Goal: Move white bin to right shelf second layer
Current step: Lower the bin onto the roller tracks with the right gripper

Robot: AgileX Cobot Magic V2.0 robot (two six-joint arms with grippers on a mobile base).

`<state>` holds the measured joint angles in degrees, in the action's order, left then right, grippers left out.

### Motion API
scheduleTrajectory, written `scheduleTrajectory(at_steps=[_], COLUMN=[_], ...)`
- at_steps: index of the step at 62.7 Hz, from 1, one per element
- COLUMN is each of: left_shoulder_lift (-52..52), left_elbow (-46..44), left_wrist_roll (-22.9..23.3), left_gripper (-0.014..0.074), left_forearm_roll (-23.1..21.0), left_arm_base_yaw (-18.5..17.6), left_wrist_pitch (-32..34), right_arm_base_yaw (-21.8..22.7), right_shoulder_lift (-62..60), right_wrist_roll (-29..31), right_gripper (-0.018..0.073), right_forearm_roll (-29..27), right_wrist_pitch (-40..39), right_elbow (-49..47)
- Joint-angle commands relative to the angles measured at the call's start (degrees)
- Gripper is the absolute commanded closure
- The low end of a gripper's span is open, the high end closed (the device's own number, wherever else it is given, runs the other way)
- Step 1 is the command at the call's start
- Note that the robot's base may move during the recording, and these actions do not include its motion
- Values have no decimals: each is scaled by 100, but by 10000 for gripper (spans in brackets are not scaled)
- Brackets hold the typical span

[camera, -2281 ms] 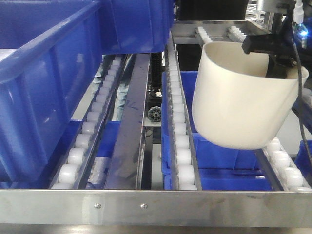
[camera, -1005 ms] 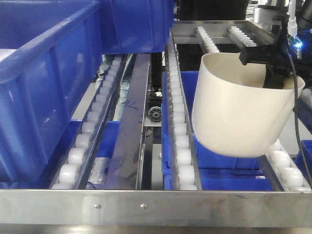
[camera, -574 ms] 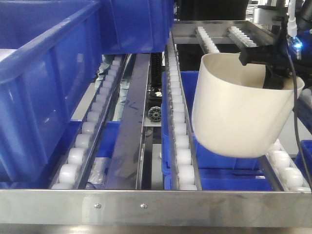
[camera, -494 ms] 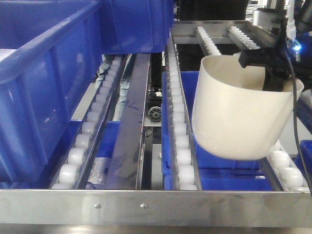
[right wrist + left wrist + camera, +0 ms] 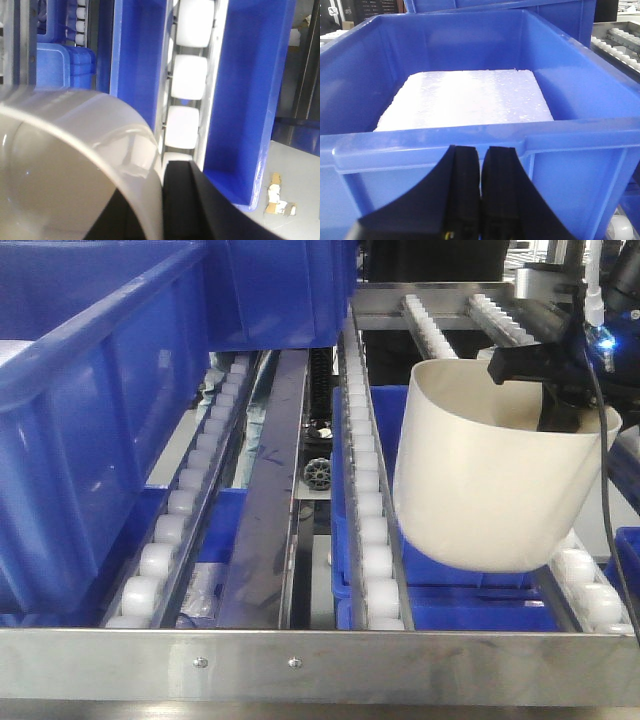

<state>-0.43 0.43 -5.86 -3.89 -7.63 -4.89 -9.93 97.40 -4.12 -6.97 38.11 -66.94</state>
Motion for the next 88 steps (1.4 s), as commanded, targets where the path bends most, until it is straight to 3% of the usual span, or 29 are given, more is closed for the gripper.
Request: scheduleTrajectory(at_steps=[1, 88], left_shoulder_lift=[-80, -80], left_elbow=[211, 211], left_wrist_roll=[15, 15], left_gripper=[512, 512], left_forearm_roll=[-35, -35], left_arm_base_yaw=[-26, -26], left_wrist_pitch=[489, 489], right_arm_base_yaw=[-10, -12], right_shoulder_lift=[-229, -86], right_wrist_roll=[20, 20], right_gripper=[503, 503], right_forearm_roll=[5, 264], right_wrist_pitch=[-232, -23], right_elbow=[-207, -403])
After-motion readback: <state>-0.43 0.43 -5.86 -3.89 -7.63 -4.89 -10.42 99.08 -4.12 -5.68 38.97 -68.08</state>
